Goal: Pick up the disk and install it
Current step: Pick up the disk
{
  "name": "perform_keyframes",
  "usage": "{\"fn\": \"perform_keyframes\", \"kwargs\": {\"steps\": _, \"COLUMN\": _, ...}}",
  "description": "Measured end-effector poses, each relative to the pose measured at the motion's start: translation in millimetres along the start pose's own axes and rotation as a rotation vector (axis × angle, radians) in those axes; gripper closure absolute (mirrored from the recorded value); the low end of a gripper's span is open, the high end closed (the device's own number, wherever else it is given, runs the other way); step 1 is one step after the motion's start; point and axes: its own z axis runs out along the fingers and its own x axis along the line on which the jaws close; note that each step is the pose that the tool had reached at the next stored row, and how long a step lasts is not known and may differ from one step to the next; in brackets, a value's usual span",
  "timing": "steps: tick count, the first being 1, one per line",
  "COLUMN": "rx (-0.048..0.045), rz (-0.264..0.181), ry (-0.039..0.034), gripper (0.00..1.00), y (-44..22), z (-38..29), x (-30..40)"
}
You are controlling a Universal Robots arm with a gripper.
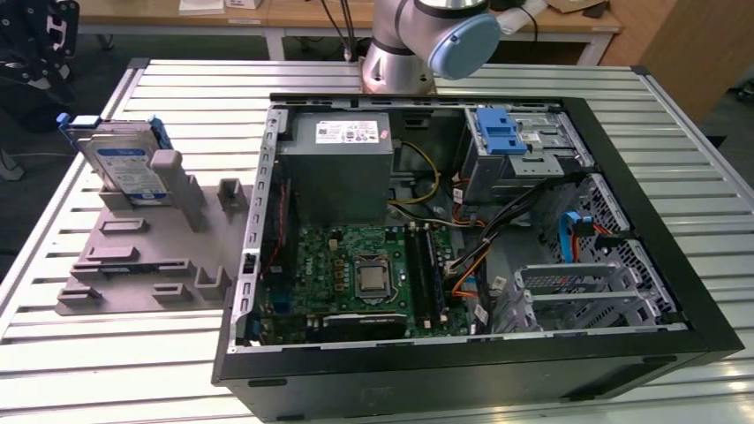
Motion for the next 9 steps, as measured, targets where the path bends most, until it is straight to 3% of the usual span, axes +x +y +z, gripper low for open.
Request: {"fn": "perform_keyframes", "kwargs": {"steps": 9, "rx": 0.0000, "rz": -0.012, "ry": 0.0004, "gripper": 0.89, "y": 0.0, "z": 0.0, "x": 0.0}}
